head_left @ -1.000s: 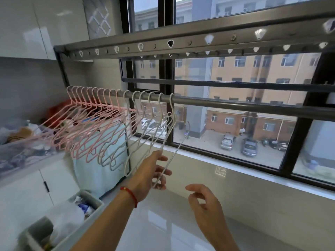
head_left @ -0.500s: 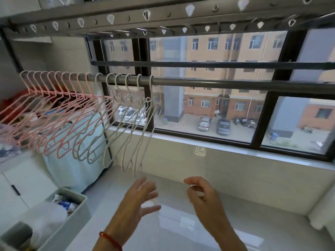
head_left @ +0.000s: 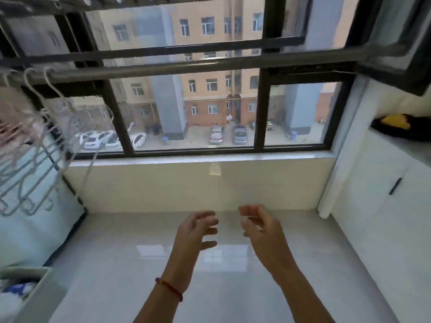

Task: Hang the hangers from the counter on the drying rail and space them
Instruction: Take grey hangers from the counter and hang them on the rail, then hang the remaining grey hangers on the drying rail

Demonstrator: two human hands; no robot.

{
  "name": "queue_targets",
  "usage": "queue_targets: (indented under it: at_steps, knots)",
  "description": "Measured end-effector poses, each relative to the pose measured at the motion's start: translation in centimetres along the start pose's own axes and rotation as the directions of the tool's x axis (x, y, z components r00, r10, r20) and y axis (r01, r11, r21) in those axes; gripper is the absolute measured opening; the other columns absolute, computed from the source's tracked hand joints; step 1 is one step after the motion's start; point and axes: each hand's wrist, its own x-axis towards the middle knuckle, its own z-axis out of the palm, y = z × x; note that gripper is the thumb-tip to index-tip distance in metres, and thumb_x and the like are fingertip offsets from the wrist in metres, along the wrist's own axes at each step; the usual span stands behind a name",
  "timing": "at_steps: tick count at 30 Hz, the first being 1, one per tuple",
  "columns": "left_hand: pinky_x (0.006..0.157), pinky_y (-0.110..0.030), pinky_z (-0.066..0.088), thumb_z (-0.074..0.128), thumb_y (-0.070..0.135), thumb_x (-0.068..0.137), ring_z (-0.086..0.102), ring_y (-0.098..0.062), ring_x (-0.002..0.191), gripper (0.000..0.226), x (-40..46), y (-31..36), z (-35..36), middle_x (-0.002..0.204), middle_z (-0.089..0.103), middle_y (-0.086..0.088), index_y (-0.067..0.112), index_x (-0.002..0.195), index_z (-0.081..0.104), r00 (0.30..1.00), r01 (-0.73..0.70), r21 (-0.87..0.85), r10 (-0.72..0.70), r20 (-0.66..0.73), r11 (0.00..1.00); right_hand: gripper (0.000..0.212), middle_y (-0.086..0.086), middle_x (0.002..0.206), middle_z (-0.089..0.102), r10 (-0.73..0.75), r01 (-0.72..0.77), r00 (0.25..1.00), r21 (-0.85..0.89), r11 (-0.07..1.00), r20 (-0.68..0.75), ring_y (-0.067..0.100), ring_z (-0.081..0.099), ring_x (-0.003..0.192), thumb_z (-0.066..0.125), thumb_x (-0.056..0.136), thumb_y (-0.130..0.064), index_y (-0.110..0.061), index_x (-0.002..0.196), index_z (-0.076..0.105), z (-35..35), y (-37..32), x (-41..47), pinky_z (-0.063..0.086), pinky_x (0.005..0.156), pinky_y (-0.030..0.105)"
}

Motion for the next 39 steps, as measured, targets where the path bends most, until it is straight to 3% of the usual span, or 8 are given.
queue_targets:
  at_steps: [6,12,17,22,26,29,34,39]
  knots:
    - [0.09,-0.053,0.06,0.064,0.017,0.097,0.071,-0.031,0.102,0.014,1.2,-0.1,20.5,0.104,0.077,-0.01,0.014,0.106,0.074,0.973,-0.035,0.124,0.006,0.23,0.992,0.026,-0.022,0.106,0.071,0.113,-0.127,0.951,-0.029,0.991,-0.289,0.004,0.067,0.099,0.065,0.093,-0.014,-0.037,0.105,0.068,-21.1,5.9,-0.5,0.057,0.092,0.048]
    - [0.092,-0.051,0.06,0.065,0.037,0.078,0.072,-0.025,0.101,0.036,-0.6,0.3,39.9,0.106,0.076,-0.006,0.017,0.108,0.072,0.848,-0.063,0.176,-0.04,0.528,0.982,0.022,-0.014,0.103,0.072,0.197,-0.188,0.771,0.079,0.979,-0.606,0.01,0.069,0.098,0.064,0.092,-0.016,-0.034,0.104,0.068,-38.7,8.4,-3.0,0.057,0.091,0.049]
    - [0.089,-0.047,0.062,0.068,0.024,0.094,0.072,-0.024,0.101,0.015,-0.5,-1.0,52.5,0.105,0.077,-0.004,0.019,0.106,0.074,0.723,-0.088,0.199,-0.075,0.687,0.976,0.018,-0.011,0.106,0.071,0.234,-0.235,0.593,0.113,0.965,-0.771,0.011,0.067,0.099,0.06,0.096,-0.021,-0.035,0.106,0.066,-47.8,10.8,-5.2,0.056,0.094,0.046]
    - [0.086,-0.04,0.062,0.064,0.035,0.079,0.073,-0.02,0.099,0.03,1.3,-1.8,62.9,0.107,0.076,-0.002,0.022,0.103,0.074,0.59,-0.107,0.203,-0.103,0.801,0.973,0.017,-0.008,0.108,0.069,0.26,-0.321,0.426,0.124,0.939,-0.866,0.009,0.067,0.098,0.058,0.098,-0.025,-0.032,0.111,0.066,-55.0,13.4,-4.1,0.057,0.092,0.041]
    - [0.085,-0.039,0.063,0.061,0.015,0.096,0.072,-0.025,0.101,0.016,4.0,-3.3,70.3,0.108,0.076,-0.007,0.019,0.104,0.074,0.483,-0.13,0.234,-0.144,0.863,0.963,0.02,-0.005,0.107,0.07,0.285,-0.42,0.286,0.148,0.895,-0.915,0.01,0.066,0.092,0.057,0.097,-0.021,-0.026,0.115,0.066,-60.1,15.7,-2.3,0.053,0.075,0.025]
    - [0.074,-0.029,0.062,0.061,0.01,0.096,0.07,-0.03,0.103,0.016,5.8,-4.1,75.2,0.107,0.073,-0.017,0.016,0.105,0.073,0.412,-0.146,0.26,-0.18,0.893,0.954,0.021,-0.002,0.104,0.071,0.247,-0.515,0.179,0.123,0.848,-0.952,0.018,0.068,0.095,0.059,0.095,-0.018,-0.019,0.114,0.069,-63.9,17.9,-0.7,0.047,0.079,0.025]
    - [0.081,-0.035,0.062,0.06,0.012,0.098,0.07,-0.03,0.104,0.016,7.9,-5.3,81.5,0.111,0.073,-0.012,0.015,0.109,0.071,0.357,-0.177,0.283,-0.207,0.911,0.943,0.016,0.009,0.099,0.075,0.222,-0.721,0.097,0.085,0.688,-0.97,0.03,0.07,0.095,0.058,0.096,-0.02,-0.013,0.101,0.071,-71.0,21.2,1.5,0.05,0.08,0.031]
    - [0.086,-0.041,0.061,0.061,0.011,0.098,0.07,-0.03,0.104,0.014,8.9,-6.2,85.3,0.11,0.073,-0.014,0.015,0.108,0.071,0.376,-0.184,0.304,-0.219,0.901,0.935,0.031,0.015,0.101,0.073,0.186,-0.924,0.081,-0.004,0.381,-0.979,0.032,0.07,0.096,0.056,0.095,-0.036,-0.008,0.094,0.068,-78.2,23.9,3.7,0.053,0.078,0.036]
